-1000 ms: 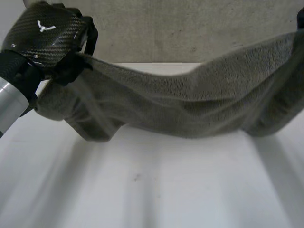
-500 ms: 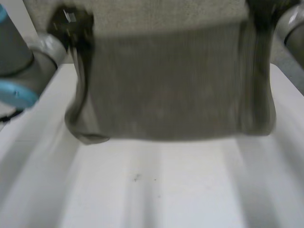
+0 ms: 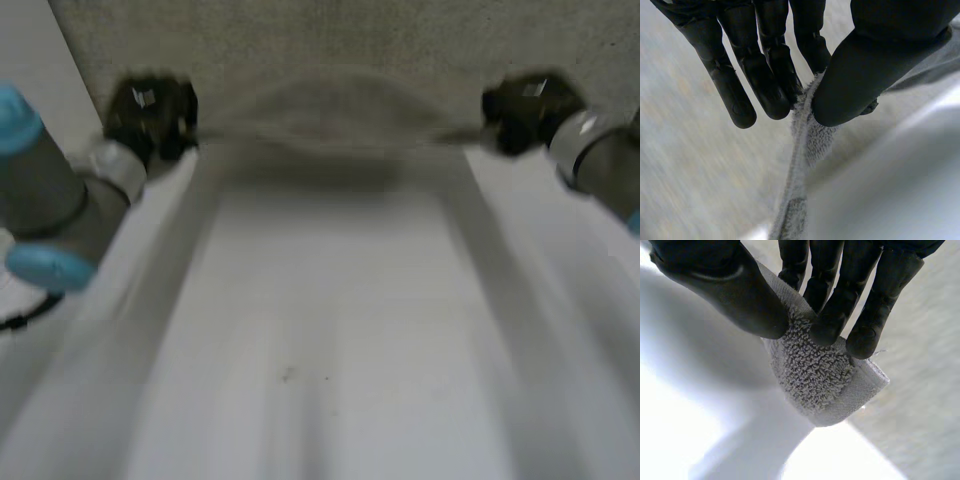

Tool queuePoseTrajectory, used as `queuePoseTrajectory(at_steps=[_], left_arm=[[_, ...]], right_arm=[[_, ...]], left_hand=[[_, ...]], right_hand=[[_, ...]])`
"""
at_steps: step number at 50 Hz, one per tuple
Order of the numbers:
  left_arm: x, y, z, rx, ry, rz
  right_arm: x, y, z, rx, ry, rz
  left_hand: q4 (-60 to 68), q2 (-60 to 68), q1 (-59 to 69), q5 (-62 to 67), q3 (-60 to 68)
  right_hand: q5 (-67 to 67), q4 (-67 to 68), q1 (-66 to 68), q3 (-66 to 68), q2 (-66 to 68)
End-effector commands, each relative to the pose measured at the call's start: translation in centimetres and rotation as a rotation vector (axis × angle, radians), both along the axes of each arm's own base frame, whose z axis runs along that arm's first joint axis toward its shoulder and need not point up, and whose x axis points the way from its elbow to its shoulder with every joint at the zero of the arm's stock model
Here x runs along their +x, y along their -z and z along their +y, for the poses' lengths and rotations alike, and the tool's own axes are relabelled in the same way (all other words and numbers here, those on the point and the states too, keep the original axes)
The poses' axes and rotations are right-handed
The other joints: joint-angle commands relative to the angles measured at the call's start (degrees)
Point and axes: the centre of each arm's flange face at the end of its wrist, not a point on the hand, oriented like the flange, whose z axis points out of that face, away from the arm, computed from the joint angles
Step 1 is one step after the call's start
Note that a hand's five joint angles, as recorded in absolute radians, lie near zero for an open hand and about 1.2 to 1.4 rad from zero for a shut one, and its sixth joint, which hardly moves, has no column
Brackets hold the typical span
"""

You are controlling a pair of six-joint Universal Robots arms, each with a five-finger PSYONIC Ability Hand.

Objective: Fold the towel.

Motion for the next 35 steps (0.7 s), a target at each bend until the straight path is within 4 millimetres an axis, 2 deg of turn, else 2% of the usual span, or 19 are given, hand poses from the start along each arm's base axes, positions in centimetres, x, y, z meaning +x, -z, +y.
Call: queuePoseTrajectory(at_steps=[1,2,3,4,9,15,18,21,23,24,25,35], left_arm=[[0.7,9.0,3.4,0.210,0.032,-0.067],[0.7,9.0,3.4,0.211,0.032,-0.067],[0.9,10.4,3.9,0.247,0.035,-0.078],[1.0,11.5,4.5,0.282,0.035,-0.088],[1.4,12.9,5.7,0.318,0.039,-0.138],[1.5,13.3,6.3,0.298,0.049,-0.210],[1.5,13.4,6.3,0.276,0.053,-0.237],[1.5,13.5,6.2,0.265,0.051,-0.242],[1.5,13.6,6.0,0.244,0.050,-0.240],[1.5,13.6,6.0,0.244,0.050,-0.240],[1.4,13.7,5.9,0.233,0.049,-0.238],[2.0,13.6,5.2,0.208,0.023,-0.232]], right_arm=[[-0.6,8.8,2.5,0.160,-0.064,0.163],[-0.8,10.1,3.0,0.180,-0.067,0.195],[-0.8,10.1,3.0,0.180,-0.067,0.196],[-1.1,10.9,3.6,0.202,-0.068,0.218],[-2.4,11.4,4.5,0.243,-0.037,0.232],[-4.2,10.3,4.9,0.228,0.012,0.206],[-4.4,10.1,4.9,0.215,0.027,0.171],[-4.8,10.1,4.9,0.217,0.043,0.136],[-5.0,10.1,4.7,0.218,0.052,0.122],[-5.0,10.1,4.7,0.218,0.052,0.122],[-5.0,10.1,4.7,0.220,0.056,0.114],[-5.2,10.1,4.4,0.207,0.065,0.105]], left_hand=[[10.1,10.2,11.7,11.3,10.2],[10.1,10.2,11.7,11.3,10.2],[10.1,10.2,11.7,11.3,10.2],[10.1,10.2,11.7,11.3,10.2],[10.1,10.2,11.7,11.3,10.2],[10.1,10.2,11.7,11.3,10.2],[8.0,8.0,9.6,9.1,8.1],[2.2,2.3,3.8,3.4,2.3],[-11.1,-11.1,-9.5,-10.0,-11.0],[-11.2,-11.2,-9.6,-10.0,-11.1],[-17.2,-17.2,-15.6,-16.0,-17.1],[-29.9,-29.8,-28.3,-28.7,-29.8]], right_hand=[[2.2,2.9,2.8,2.7,3.5],[2.2,2.9,2.8,2.7,3.5],[2.2,2.9,2.8,2.7,3.5],[2.2,2.9,2.8,2.7,3.5],[2.2,2.9,2.8,2.7,3.5],[2.2,2.9,2.8,2.7,3.5],[2.2,2.9,2.8,2.7,3.5],[2.2,2.9,2.8,2.7,3.5],[2.2,2.9,2.8,2.7,3.5],[2.2,2.9,2.8,2.7,3.5],[2.2,2.9,2.8,2.7,3.5],[2.2,2.9,2.8,2.7,3.5]])
